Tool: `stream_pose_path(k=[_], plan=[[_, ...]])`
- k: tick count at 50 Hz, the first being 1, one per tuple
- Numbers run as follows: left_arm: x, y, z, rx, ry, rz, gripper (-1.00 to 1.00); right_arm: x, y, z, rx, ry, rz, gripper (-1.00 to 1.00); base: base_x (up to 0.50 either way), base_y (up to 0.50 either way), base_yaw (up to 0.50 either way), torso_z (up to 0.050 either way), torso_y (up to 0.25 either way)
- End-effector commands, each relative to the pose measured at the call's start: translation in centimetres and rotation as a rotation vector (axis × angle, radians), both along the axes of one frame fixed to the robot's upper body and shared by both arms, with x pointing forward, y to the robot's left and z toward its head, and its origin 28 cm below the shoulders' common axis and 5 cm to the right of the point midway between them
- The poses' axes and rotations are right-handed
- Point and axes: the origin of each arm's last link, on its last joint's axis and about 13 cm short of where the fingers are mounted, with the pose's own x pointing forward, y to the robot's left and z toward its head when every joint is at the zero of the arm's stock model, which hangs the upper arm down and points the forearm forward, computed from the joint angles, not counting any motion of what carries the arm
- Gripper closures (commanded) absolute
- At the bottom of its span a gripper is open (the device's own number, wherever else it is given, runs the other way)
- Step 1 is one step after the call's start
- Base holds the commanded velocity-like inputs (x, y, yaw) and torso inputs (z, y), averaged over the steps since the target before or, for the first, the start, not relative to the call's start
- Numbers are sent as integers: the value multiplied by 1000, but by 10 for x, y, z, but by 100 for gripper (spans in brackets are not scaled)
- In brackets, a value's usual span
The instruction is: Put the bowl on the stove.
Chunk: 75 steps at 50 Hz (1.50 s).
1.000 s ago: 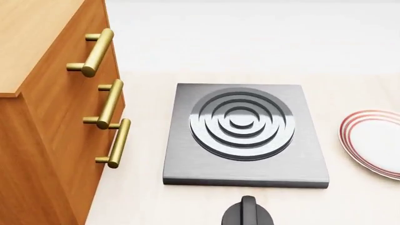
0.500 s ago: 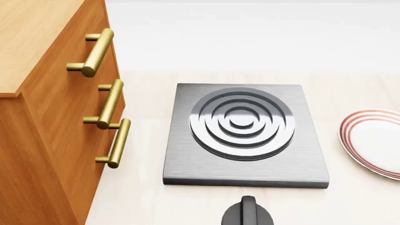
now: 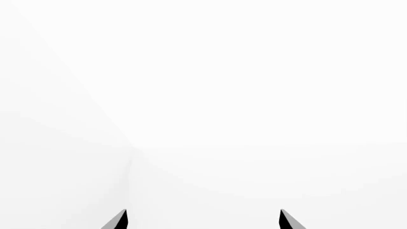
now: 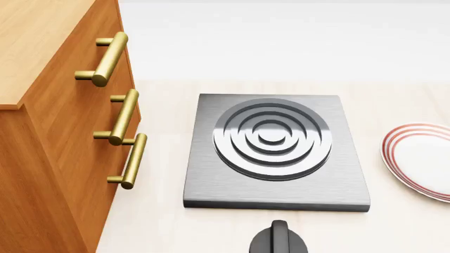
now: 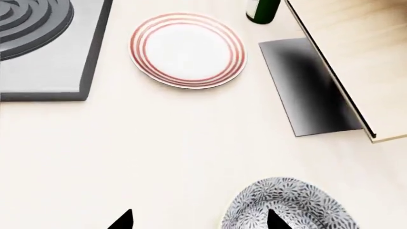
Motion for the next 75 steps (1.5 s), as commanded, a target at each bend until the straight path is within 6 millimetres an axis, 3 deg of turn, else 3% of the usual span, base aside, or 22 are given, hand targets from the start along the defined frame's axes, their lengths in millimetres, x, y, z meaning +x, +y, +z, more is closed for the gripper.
stream_pose_path(k=[1,37,75], plan=[[-1,2,-2,1,-12,18,-100,-3,1,-23,22,22,-20,-100,0,0,0,0,0],[1,2,-3,4,-1,10,-100,1,-2,-68,10,87,-165,-100,0,0,0,0,0],[2,1,-4,2,1,5,-100,-5,5,-93,-31,117,-159,-100,0,0,0,0,0]])
